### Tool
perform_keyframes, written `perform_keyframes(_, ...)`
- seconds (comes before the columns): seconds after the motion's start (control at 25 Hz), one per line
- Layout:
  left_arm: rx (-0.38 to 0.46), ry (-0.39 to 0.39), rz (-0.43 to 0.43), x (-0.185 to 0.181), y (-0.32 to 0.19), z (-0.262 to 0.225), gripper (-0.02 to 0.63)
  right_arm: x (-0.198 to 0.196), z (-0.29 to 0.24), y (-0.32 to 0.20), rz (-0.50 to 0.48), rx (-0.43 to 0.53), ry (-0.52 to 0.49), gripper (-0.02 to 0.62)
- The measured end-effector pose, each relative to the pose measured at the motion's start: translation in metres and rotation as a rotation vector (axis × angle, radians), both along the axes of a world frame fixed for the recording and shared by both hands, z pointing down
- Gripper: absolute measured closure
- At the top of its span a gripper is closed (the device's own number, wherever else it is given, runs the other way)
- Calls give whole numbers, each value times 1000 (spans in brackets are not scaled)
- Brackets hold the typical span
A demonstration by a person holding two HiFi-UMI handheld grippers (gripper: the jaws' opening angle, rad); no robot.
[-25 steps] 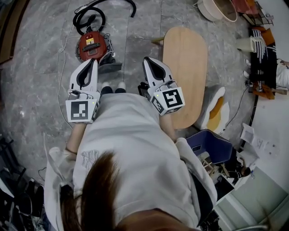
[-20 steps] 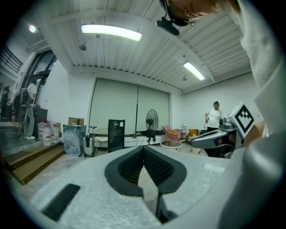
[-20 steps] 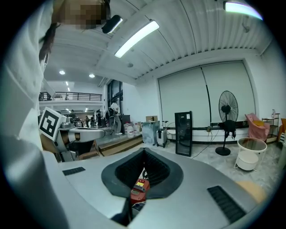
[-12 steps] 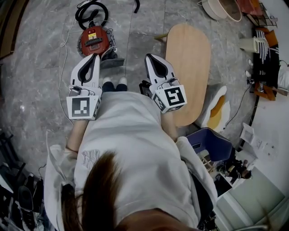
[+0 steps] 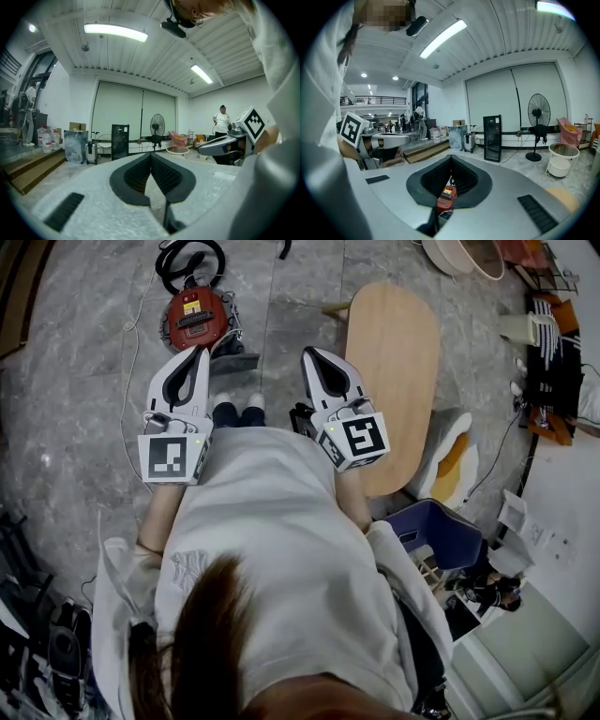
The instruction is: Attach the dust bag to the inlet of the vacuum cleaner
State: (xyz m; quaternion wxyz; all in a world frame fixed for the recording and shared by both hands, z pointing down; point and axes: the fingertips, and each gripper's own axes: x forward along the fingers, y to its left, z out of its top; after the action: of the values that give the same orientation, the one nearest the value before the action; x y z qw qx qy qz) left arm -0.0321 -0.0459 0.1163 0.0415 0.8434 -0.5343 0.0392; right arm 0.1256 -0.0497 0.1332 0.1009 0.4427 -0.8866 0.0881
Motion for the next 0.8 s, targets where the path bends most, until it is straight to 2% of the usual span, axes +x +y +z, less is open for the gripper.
perform_keyframes(0.8,-2,-7,13,-3,4,3,589,-7,1,2,-9,-4,4,594)
